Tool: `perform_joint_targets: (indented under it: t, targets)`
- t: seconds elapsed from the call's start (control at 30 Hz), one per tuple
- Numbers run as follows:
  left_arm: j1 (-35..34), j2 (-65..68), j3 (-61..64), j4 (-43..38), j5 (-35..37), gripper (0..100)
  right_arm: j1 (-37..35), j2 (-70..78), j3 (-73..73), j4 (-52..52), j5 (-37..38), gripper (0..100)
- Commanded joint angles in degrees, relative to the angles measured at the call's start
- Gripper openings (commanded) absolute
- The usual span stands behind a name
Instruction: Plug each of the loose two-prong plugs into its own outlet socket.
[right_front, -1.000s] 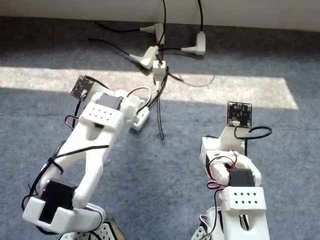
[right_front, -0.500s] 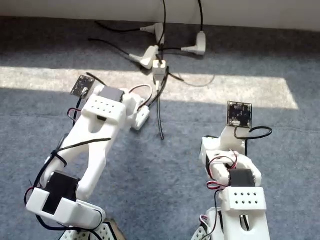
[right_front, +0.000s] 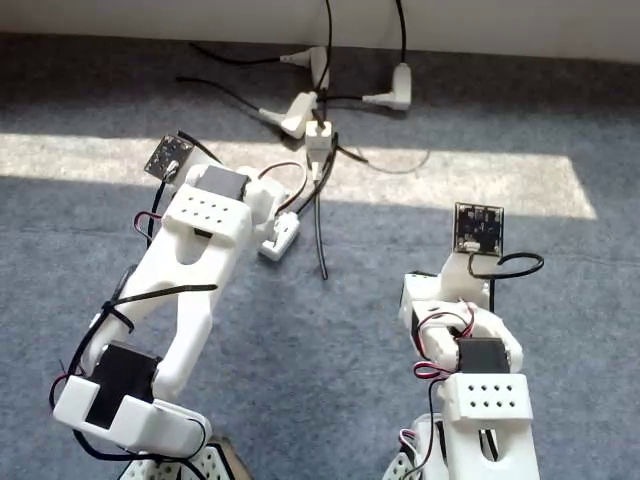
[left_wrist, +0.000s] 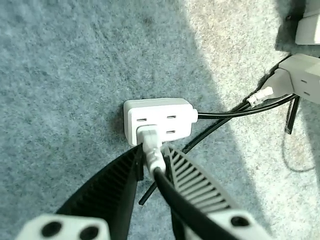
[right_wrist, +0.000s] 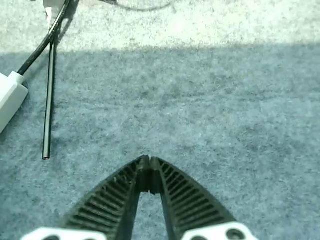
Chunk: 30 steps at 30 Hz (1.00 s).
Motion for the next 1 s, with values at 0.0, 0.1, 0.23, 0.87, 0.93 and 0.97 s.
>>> perform_joint_targets:
  t: [0.0,0.1,0.23,0.87,0.93,0.97]
  targets:
    - [0.9,-0.2,2.4,-4.8,-0.4,1,0.6,-0.3,-0.2,-1.0,-0.7,2.6]
    - [1.0,-0.2,3.6,-6.2,-0.5,1,0.6,-0.3,-0.2,-1.0,-0.7,2.6]
    - [0.7,-0.2,4.1,-6.2,-0.5,1,0.6,-0.3,-0.2,-1.0,-0.7,2.6]
    - [-4.5,8.7,3.3,-9.0,-9.4,1,0.6,-0.3,-0.2,-1.0,-0.7,2.6]
    - [-6.0,12.4,0.9,-9.1,-11.4,1,0.6,-0.3,-0.2,-1.0,-0.7,2.6]
    - [-6.6,13.7,0.1,-9.1,-12.4,1,0.6,-0.3,-0.2,-1.0,-0.7,2.6]
